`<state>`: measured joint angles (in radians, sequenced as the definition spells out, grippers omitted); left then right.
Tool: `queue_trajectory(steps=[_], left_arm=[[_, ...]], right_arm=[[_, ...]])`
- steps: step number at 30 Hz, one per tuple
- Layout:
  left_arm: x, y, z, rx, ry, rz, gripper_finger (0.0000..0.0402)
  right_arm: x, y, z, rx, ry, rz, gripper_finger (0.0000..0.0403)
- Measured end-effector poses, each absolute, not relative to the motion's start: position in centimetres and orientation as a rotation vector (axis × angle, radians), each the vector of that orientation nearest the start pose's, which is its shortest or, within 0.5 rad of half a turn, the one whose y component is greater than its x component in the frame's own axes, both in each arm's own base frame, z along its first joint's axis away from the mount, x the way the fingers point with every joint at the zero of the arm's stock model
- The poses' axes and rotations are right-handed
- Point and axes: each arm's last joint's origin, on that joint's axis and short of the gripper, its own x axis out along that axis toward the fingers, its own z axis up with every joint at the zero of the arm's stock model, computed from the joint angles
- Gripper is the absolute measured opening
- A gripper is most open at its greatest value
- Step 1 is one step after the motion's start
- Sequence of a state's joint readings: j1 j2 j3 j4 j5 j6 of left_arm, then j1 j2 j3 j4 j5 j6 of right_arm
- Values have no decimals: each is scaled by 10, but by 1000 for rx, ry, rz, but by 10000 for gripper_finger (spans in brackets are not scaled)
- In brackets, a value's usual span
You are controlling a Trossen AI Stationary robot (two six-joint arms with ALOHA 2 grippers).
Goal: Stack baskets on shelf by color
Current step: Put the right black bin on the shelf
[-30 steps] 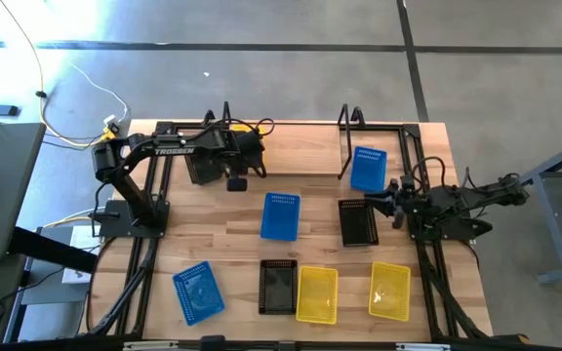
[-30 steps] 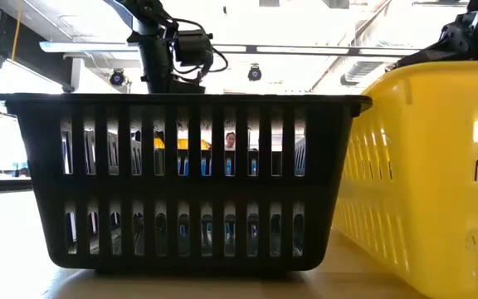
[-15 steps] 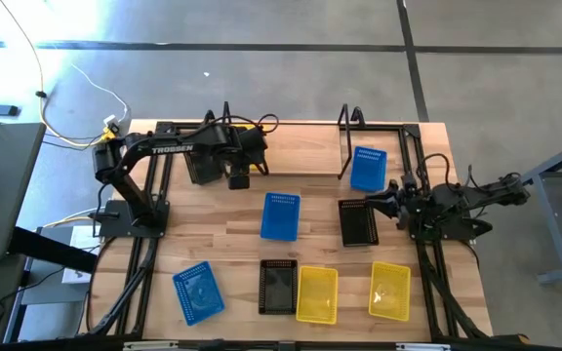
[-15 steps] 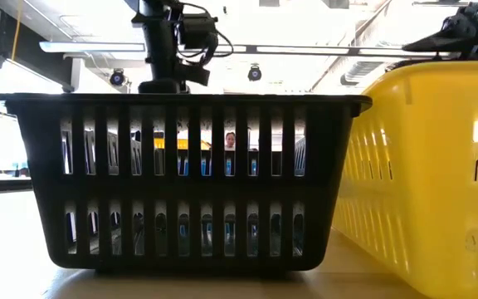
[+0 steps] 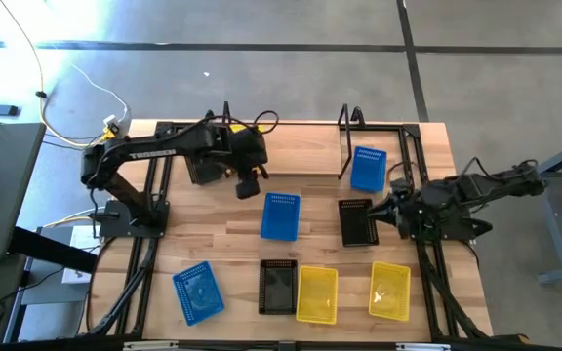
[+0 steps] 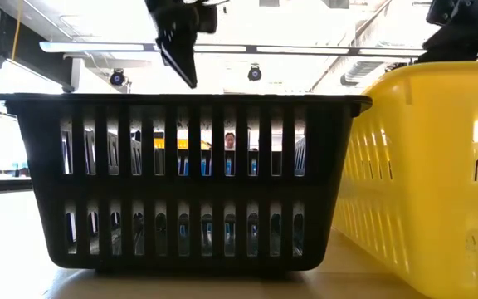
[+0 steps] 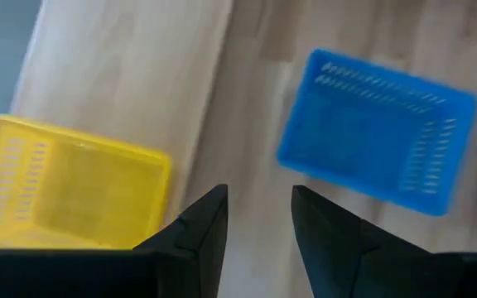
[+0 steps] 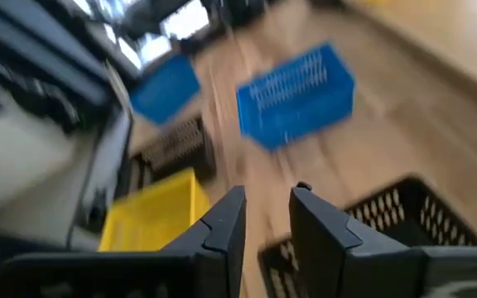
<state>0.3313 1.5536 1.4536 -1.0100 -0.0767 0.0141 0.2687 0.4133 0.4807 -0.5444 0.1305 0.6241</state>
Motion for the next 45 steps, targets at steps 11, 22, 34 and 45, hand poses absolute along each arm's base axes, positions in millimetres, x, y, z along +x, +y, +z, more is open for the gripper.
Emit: queue_trajectory(steps=[11,22,34,45], left_arm=[[289,68,332,-155,1041,299,127],[291,58,331,-151,1045,278,127],[289,55,330,-147,1067,271,127],[289,55,330,-138,1068,269,127]], right_arm=[[136,39,242,348,864,104,83],[161,49,212,279,1096,157,83],[175,64,184,197,1263,121,83],[184,68,161,161,1381,71,62]])
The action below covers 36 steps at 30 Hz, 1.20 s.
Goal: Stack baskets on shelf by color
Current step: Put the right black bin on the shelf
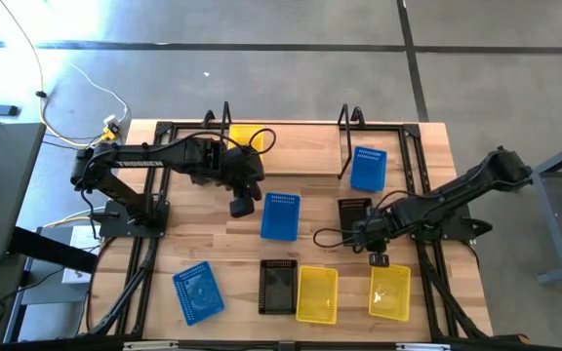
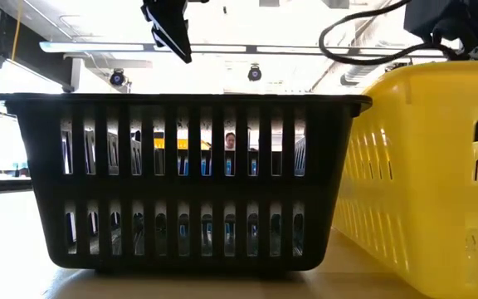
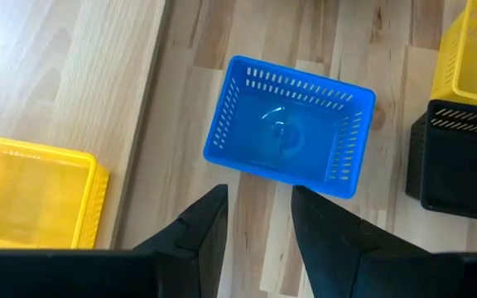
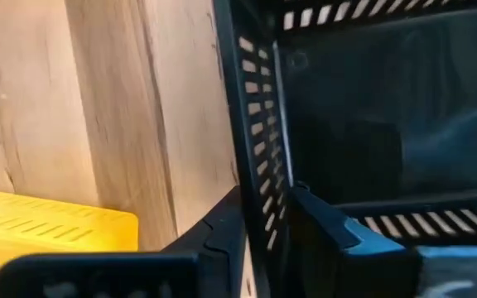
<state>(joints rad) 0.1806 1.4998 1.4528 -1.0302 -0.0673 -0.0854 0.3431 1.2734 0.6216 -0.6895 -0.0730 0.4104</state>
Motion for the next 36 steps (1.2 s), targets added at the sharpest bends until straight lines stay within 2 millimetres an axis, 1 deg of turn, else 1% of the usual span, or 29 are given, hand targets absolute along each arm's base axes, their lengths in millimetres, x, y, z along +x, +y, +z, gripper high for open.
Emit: queue_trajectory(steps=[3,4,7,9,16,21,25,29,32,36], left_arm=[[289,55,330,-130,1069,265,127],[289,55,330,-129,1069,264,127],[289,55,330,-129,1069,264,127],[289,55,330,-129,1069,264,127],[290,55,330,-129,1070,264,127],[290,55,330,-139,1069,269,127],[289,55,330,-156,1070,274,127],[288,54,329,-163,1086,270,127],[287,54,329,-168,1093,272,127],[287,54,329,-179,1092,280,127]], right_arm=[[184,69,161,181,1384,89,17],[185,69,162,187,1388,92,10],[190,71,170,198,1368,103,15],[195,73,179,197,1344,133,8],[218,79,223,153,1198,223,1],[233,73,256,122,1077,236,0],[243,62,279,45,980,203,0],[251,43,296,-78,902,81,0],[254,25,302,-162,879,-51,0],[256,1,302,-249,898,-161,0]])
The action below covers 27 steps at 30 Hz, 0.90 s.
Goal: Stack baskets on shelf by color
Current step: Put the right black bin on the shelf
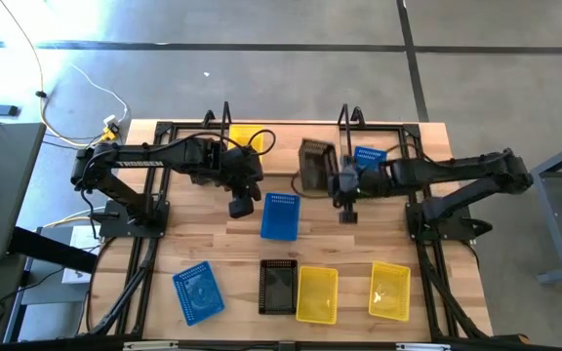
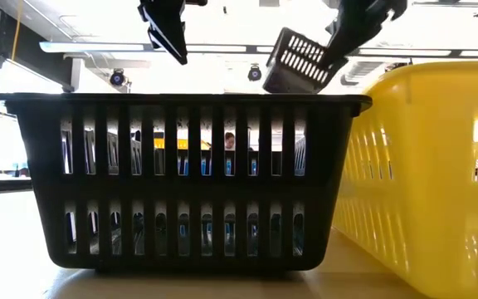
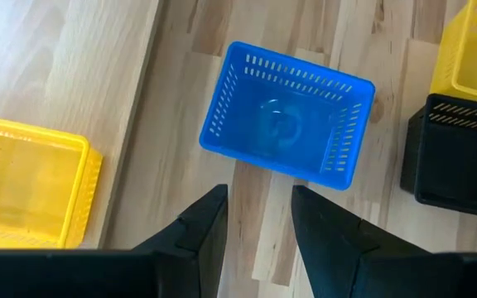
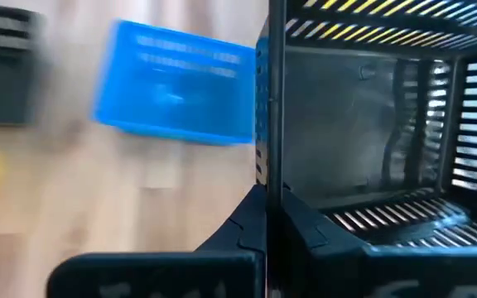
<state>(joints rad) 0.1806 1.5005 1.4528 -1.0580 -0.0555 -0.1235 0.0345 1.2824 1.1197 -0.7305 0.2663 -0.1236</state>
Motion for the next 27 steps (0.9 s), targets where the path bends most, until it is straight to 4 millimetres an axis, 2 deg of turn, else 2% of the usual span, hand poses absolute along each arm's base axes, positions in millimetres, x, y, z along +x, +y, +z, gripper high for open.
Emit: queue_trajectory(steps=[4,10,16,21,27], left_arm=[[287,54,329,-184,1092,282,127],[287,53,329,-185,1092,281,127],[288,48,328,-174,1098,264,127],[289,42,328,-161,1099,244,127],[290,36,328,-164,1101,206,127]], right_arm=[[265,-19,291,-324,967,-199,0],[285,-47,255,-358,1136,-250,0],[295,-67,227,-362,1258,-309,0],[298,-78,214,-354,1314,-315,0],[299,-86,208,-393,1350,-285,0]])
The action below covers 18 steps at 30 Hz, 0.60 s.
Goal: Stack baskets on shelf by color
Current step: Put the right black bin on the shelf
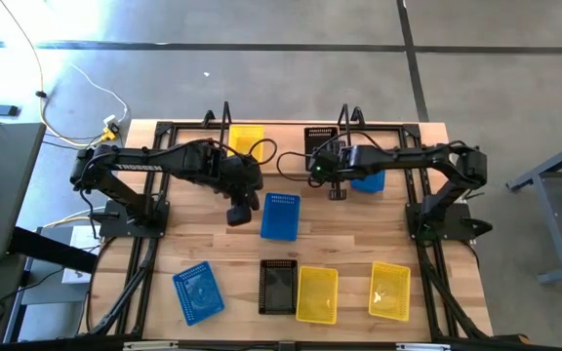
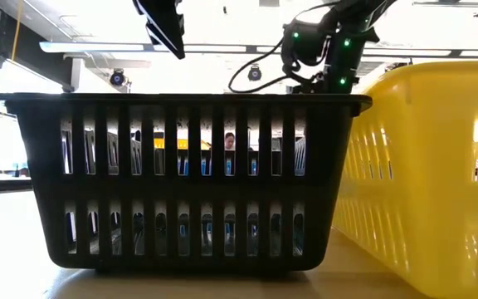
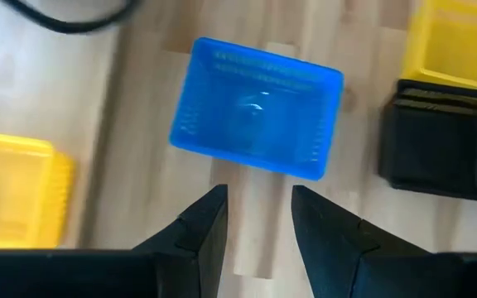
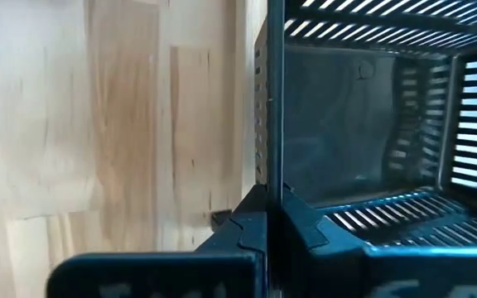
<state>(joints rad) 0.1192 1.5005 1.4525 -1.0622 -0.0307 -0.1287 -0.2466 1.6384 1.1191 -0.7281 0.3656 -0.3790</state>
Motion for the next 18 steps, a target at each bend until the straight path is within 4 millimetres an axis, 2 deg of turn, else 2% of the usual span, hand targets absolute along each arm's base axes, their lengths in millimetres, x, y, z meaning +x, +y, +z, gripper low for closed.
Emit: queue_trajectory(steps=[10,18], left_arm=[[291,24,329,-426,1110,11,127],[287,5,327,-467,1177,-27,127]], right_arm=[[298,-90,207,-358,1338,-258,0],[298,-90,208,-355,1336,-269,0]])
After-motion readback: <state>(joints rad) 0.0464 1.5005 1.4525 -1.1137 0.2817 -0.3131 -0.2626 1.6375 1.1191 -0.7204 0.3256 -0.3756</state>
